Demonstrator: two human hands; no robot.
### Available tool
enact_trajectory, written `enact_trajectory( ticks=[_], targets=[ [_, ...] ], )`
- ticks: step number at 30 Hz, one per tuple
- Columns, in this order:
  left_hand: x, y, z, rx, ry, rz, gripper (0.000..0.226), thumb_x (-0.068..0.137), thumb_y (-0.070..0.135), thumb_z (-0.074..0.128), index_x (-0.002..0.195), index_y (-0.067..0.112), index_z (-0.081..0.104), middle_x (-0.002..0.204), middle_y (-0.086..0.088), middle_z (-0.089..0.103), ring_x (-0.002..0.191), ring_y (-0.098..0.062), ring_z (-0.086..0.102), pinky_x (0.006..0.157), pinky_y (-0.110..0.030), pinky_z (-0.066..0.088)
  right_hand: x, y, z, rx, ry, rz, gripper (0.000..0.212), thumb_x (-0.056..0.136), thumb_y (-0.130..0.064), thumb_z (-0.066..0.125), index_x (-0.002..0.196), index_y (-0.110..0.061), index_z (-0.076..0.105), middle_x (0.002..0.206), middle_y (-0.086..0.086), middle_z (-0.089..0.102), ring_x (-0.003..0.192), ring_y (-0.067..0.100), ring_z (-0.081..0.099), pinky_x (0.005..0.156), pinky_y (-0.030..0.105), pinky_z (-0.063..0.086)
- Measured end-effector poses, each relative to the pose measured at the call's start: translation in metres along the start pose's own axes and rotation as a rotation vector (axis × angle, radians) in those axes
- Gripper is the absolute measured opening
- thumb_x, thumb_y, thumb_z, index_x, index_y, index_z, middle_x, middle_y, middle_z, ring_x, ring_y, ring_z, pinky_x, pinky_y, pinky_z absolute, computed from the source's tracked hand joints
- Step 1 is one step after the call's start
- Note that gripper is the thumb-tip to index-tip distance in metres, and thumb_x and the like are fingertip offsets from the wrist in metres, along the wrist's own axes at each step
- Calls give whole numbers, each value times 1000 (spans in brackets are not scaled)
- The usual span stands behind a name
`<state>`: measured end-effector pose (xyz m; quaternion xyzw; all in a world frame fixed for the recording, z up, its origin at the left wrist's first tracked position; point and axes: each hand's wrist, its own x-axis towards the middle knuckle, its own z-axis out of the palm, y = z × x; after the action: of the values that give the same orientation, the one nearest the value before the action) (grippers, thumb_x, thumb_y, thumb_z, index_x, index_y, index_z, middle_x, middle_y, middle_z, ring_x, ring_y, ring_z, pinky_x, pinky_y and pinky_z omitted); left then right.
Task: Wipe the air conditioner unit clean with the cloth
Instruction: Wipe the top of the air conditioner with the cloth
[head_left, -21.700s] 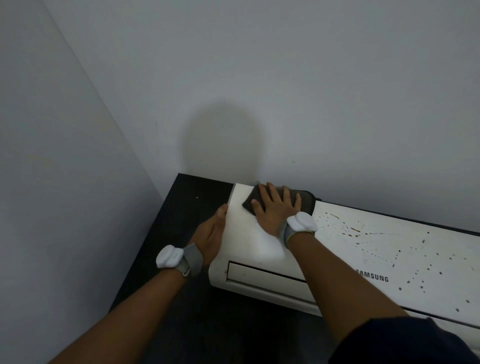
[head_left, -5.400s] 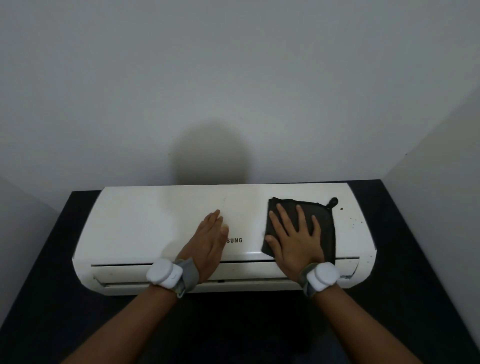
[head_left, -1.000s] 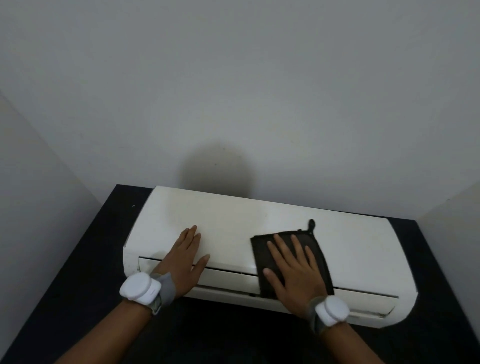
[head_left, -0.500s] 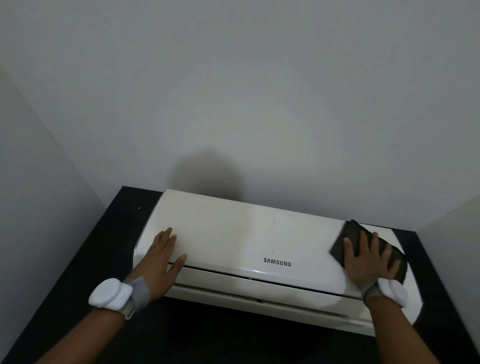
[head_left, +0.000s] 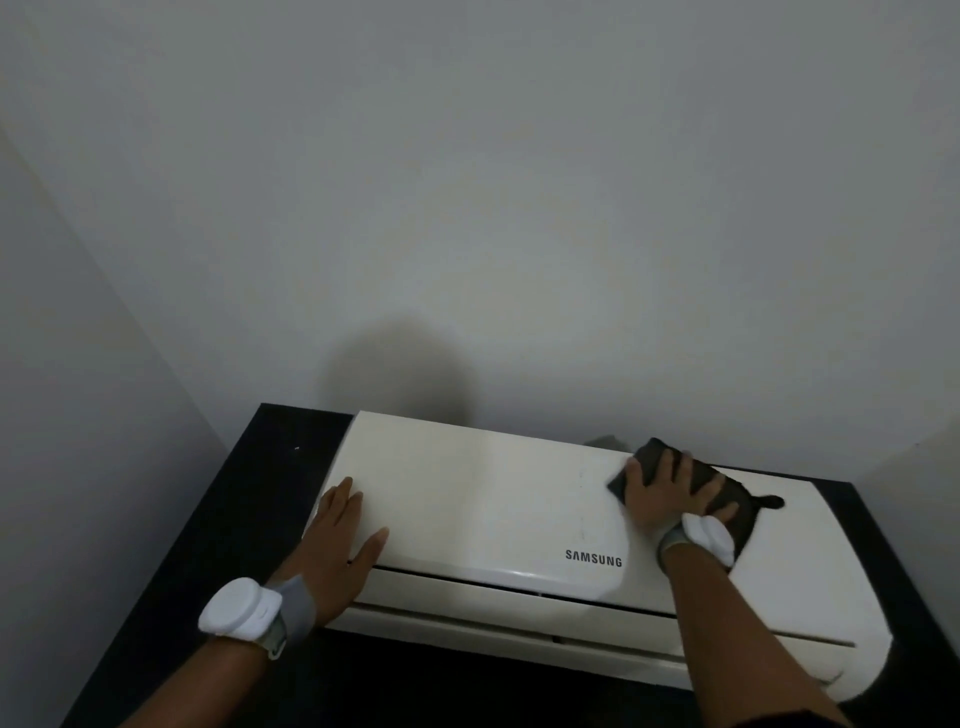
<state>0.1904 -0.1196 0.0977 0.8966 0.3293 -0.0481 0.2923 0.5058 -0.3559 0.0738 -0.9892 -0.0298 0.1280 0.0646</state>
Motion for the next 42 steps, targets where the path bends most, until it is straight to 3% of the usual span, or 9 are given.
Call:
enact_trajectory(
  ticks=[11, 17, 22, 26, 29, 35, 42],
  targets=[
    [1, -15, -16, 0, 1, 40, 69, 98, 43, 30, 147, 8, -1, 157, -4, -14, 144, -15, -11, 109, -20, -3, -97, -167, 61, -16, 5, -520, 73, 88, -69, 4, 152, -33, 7, 160, -9, 7, 144, 38, -9, 107, 63, -17],
    [1, -32, -30, -18, -32, 33, 58, 102, 29, 25, 147, 9, -5, 157, -5, -14, 144, -16, -12, 108, -18, -6, -142, -215, 85, -29, 41, -734, 75, 85, -68, -1, 151, -34, 8, 160, -9, 7, 145, 38, -7, 102, 59, -27],
    [1, -42, -40, 21, -55, 28, 63, 100, 23, 34, 146, 8, -6, 157, -7, -13, 144, -20, -11, 113, -24, -3, -171, -220, 95, -54, 76, -909, 69, 90, -66, 4, 150, -35, 14, 160, -9, 12, 145, 39, -3, 107, 60, -17],
    [2, -44, -42, 27, -14, 60, 60, 101, 20, 32, 146, 5, -5, 157, -10, -13, 144, -20, -10, 107, -17, -7, -197, -210, 99, -70, 128, -1031, 58, 95, -60, 24, 145, -33, 35, 153, -8, 34, 141, 40, 25, 108, 64, 12],
    [2, -44, -41, -15, -10, 85, 62, 100, 18, 34, 145, 5, -5, 156, -10, -12, 145, -20, -9, 108, -17, -6, -207, -196, 103, -79, 145, -1118, 55, 94, -59, 29, 144, -35, 34, 152, -9, 34, 141, 36, 27, 109, 63, 21],
    [-1, -43, -38, -24, -4, 160, 59, 98, 10, 34, 146, 7, -1, 156, -9, -11, 145, -20, -8, 105, -13, -10, -204, -155, 107, -128, 144, -1250, 59, 94, -59, 32, 149, -36, 24, 158, -12, 18, 145, 32, 15, 114, 61, 14],
    [-1, -48, -46, 35, -42, 145, 60, 100, 13, 31, 144, 5, -10, 155, -10, -15, 145, -20, -9, 102, -12, -12, -195, -148, 102, -138, 141, -1204, 57, 95, -62, 27, 148, -39, 24, 158, -13, 16, 146, 28, 12, 110, 57, 15]
  ],
)
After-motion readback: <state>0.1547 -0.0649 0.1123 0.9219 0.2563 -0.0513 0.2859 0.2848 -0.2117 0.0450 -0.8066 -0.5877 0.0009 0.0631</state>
